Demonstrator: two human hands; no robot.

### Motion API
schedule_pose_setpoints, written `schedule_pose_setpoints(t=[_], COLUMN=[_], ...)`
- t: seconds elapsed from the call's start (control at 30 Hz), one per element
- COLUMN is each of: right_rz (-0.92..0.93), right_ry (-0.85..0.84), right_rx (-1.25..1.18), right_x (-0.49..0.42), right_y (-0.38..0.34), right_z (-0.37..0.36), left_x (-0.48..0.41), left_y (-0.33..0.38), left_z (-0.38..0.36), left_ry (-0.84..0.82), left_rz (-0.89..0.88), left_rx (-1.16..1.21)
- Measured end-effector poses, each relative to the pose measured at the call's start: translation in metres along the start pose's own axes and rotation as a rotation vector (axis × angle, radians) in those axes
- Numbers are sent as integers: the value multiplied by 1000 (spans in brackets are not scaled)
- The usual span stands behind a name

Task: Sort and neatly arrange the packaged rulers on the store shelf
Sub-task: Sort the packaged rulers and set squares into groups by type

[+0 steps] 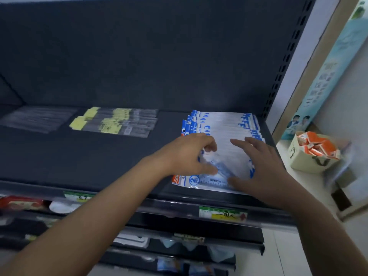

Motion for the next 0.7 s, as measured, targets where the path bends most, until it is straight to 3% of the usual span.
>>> schedule_pose_setpoints(t=[0.1, 0.23, 0.4, 0.7], right_rz=[59, 110, 251, 504], right_ry=[40, 11, 20, -4], right_rx=[52, 134, 159, -26], right_x=[-2, -17, -38, -65], right_y=[-29, -81, -193, -456], right_z=[-7, -22, -53, -182], left_x=[26, 75, 172, 393], left_y=[-13, -54, -121, -310], left_z=[19, 59, 121, 188], left_ry=[111, 208, 397, 448], left_rz=[38, 233, 453, 771], left_rx=[-281, -575, -639, -611])
Point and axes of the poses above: each hand's wrist, its own x-axis away from the middle knuckle, its own z-axis out of the back of the hand, y = z × x, the point moved 10 cm from there along -x, towards the middle knuckle, and after that the axes turned 1 degree about -y, right-handed, at the moved point
